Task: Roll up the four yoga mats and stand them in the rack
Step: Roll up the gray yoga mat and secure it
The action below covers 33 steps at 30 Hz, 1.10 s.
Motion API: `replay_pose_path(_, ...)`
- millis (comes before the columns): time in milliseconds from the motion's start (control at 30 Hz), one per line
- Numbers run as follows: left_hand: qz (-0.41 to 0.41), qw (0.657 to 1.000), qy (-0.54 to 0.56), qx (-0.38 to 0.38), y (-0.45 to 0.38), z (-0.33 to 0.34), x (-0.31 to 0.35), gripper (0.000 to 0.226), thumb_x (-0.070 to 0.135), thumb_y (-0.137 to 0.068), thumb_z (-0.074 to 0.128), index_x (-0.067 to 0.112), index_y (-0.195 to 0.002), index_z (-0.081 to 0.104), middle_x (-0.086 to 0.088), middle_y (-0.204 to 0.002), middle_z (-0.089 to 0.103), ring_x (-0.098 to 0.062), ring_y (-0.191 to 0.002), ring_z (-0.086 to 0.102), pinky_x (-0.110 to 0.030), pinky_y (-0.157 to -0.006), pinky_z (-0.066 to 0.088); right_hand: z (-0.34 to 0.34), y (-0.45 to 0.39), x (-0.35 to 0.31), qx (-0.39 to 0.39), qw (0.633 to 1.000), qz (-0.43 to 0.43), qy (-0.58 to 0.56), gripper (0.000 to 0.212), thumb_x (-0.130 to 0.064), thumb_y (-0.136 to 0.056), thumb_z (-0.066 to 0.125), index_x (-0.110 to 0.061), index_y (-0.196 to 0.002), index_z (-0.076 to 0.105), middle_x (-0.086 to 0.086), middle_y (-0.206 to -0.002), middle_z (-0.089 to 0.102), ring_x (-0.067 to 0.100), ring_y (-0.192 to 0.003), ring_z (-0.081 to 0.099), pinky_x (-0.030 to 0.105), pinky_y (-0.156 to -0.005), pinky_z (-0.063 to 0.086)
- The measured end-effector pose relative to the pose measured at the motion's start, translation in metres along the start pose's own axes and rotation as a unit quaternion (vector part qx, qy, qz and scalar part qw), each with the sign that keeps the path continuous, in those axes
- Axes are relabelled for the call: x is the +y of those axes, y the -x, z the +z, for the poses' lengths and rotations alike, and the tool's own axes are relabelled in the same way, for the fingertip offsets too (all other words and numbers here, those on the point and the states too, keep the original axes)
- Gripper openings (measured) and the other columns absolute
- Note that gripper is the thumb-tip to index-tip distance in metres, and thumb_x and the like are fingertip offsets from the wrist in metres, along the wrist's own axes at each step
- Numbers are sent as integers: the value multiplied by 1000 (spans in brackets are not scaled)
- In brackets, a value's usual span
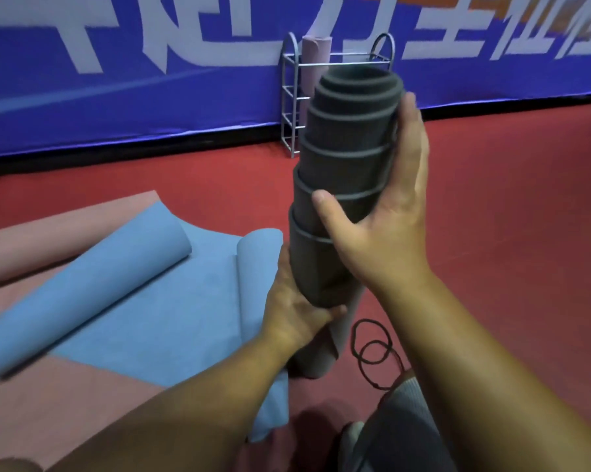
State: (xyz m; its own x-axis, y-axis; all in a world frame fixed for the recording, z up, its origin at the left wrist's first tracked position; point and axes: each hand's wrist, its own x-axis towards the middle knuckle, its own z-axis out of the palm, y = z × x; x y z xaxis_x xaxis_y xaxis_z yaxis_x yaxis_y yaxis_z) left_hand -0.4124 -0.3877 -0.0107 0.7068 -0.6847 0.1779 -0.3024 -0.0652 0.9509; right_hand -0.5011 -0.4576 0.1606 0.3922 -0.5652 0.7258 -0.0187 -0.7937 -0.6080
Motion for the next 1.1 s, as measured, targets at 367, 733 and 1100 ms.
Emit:
replay_pose_path(367,-10,994,-88,-66,-17,1,13,135,34,-49,98,46,-152,10,25,-130,49,-7,-118,55,-23,-93,45,-5,-51,-2,36,996,-55,57,48,-32,-74,80,-12,-113,63,6,-118,57,7,-105,51,10,-94,37)
replay_pose_path(733,5,995,-82,-62,-34,23,13,137,34,-44,98,32,-154,17,12,-145,48,-8,-129,50,-34,-105,47,0,-46,38,45,996,8,80,42,-42,-78,75,-14,-108,64,8,-131,51,19,-118,53,32,-99,46)
replay_pose_path(1100,-9,995,-84,-58,-43,33,11,137,30,-47,99,34,-154,13,10,-143,51,-9,-127,52,-28,-104,46,-6,-47,58,-10,994,31,102,39,-52,-88,58,-18,-104,68,2,-144,49,17,-129,51,22,-98,41)
